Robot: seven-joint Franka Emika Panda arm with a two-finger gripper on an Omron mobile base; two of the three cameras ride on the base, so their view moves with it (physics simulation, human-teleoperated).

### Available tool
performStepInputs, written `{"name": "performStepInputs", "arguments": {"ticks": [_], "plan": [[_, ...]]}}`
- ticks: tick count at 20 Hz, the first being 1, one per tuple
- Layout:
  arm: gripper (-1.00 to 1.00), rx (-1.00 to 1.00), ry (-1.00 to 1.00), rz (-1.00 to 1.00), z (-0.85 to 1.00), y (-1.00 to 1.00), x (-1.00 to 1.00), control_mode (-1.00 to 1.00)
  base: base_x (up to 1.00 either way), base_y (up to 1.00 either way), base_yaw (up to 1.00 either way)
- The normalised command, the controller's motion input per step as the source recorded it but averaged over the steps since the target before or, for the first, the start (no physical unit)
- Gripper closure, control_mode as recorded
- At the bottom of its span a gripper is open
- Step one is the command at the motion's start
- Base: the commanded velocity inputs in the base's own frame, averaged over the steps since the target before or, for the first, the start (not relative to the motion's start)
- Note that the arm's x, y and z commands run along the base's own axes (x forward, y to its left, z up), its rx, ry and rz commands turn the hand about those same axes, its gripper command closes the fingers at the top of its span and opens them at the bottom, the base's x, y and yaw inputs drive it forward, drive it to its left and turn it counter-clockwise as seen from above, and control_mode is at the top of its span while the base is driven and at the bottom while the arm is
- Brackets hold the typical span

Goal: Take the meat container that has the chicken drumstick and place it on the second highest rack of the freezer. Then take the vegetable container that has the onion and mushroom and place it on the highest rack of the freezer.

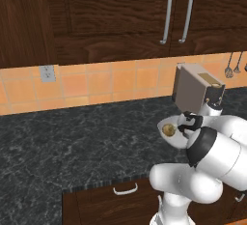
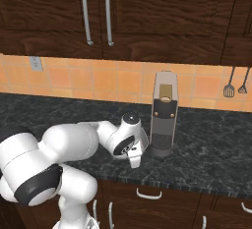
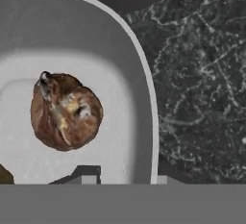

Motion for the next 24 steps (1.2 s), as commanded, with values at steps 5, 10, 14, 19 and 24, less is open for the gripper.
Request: {"name": "performStepInputs", "arguments": {"ticks": [5,10,14,19,24], "plan": [[1.0,0.0,0.0,0.0,0.0,0.0,0.0,-1.0,0.0,0.0,0.0],[1.0,0.0,0.0,0.0,0.0,0.0,0.0,-1.0,0.0,0.0,0.0],[1.0,0.0,0.0,-0.04,0.18,0.0,-0.18,-1.0,0.0,0.0,0.0],[1.0,0.0,-0.02,-0.1,0.56,0.1,-0.51,-1.0,0.0,0.0,0.0],[1.0,0.0,-0.02,-0.18,0.47,0.33,-0.53,-1.0,0.0,0.0,0.0]]}}
